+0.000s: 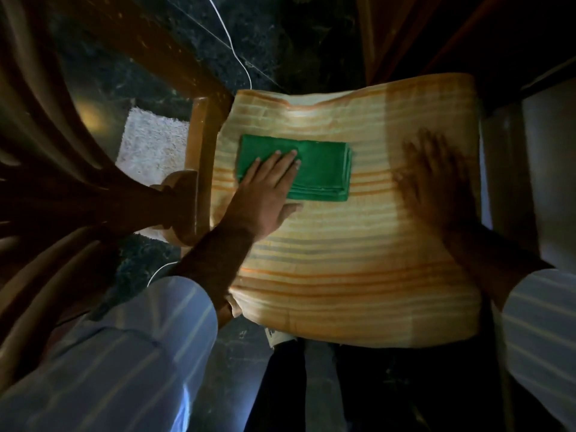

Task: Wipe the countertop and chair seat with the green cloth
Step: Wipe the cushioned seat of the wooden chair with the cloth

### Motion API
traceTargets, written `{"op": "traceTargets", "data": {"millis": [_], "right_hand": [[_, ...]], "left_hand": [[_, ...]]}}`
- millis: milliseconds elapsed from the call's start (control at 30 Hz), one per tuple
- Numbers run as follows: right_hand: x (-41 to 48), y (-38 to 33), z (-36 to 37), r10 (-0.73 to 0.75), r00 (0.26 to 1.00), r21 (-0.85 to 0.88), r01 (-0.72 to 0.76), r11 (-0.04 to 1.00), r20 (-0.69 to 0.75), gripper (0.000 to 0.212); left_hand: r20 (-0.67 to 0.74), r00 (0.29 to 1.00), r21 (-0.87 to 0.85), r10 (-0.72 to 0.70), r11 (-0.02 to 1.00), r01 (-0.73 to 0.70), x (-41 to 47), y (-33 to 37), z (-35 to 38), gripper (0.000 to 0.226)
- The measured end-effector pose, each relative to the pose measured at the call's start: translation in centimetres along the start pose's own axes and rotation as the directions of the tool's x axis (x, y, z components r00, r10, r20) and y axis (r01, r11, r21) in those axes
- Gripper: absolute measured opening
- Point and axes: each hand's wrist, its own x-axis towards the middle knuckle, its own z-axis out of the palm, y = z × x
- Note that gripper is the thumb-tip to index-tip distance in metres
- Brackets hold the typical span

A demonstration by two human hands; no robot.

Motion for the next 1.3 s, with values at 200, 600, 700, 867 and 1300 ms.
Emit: {"op": "traceTargets", "data": {"millis": [200, 600, 700, 867, 1300], "right_hand": [[-0.4, 1.1, 2.2, -0.054, 0.987, -0.080, 0.043, 0.996, -0.150, 0.059], [-0.6, 0.8, 2.2, -0.044, 0.982, -0.058, 0.034, 0.998, -0.185, 0.060], [-0.8, 0.8, 2.3, -0.046, 0.977, -0.059, 0.035, 0.998, -0.206, 0.059], [-0.8, 0.6, 1.9, -0.047, 0.978, -0.050, 0.037, 0.998, -0.205, 0.061], [-2.3, 1.4, 2.3, -0.058, 0.972, -0.046, 0.049, 0.998, -0.227, 0.059]], "left_hand": [[-0.078, 0.996, 0.056, -0.041, 0.997, 0.045, 1.1, -0.1, 1.0, 0.067], [-0.024, 0.993, -0.075, -0.114, 0.991, 0.112, -8.9, 6.4, 3.2, 0.076], [0.067, 0.985, -0.189, -0.157, 0.968, 0.167, -15.4, 10.6, 4.2, 0.072], [0.148, 0.962, -0.343, -0.229, 0.900, 0.268, -18.3, 13.5, 1.7, 0.059], [-0.026, 0.910, -0.175, -0.414, 0.898, 0.403, -4.1, 0.9, 0.7, 0.054]]}}
